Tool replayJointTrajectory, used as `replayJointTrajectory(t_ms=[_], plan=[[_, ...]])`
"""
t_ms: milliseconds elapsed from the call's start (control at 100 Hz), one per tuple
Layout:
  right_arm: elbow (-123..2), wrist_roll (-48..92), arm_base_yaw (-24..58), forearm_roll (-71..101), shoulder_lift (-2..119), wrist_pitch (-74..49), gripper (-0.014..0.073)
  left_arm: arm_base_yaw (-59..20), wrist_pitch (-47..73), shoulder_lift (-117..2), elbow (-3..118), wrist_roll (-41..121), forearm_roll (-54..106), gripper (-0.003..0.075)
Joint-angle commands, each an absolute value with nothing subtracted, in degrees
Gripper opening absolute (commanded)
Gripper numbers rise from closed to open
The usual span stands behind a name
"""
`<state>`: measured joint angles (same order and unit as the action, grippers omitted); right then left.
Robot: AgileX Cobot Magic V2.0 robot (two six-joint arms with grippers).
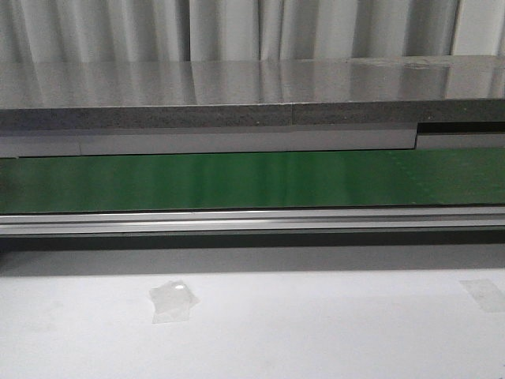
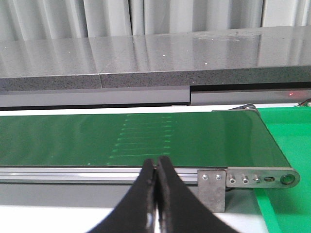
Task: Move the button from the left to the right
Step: 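Lift the push-button with the left gripper and carry it over the belt, then set the push-button on the green belt and open the left gripper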
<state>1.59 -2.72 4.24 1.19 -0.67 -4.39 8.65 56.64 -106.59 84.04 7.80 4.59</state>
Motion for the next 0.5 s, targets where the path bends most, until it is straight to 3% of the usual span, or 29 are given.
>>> replayJointTrajectory(t_ms=[0, 490], plan=[[0.69, -2.53, 4.35, 1.18, -1.66, 0.0, -0.0065, 8.48, 55.33, -103.36, 85.3, 7.79, 5.34, 0.0537], [0.69, -2.53, 4.35, 1.18, -1.66, 0.0, -0.0065, 8.48, 51.21, -92.76, 84.88, 10.93, 10.55, 0.0536]])
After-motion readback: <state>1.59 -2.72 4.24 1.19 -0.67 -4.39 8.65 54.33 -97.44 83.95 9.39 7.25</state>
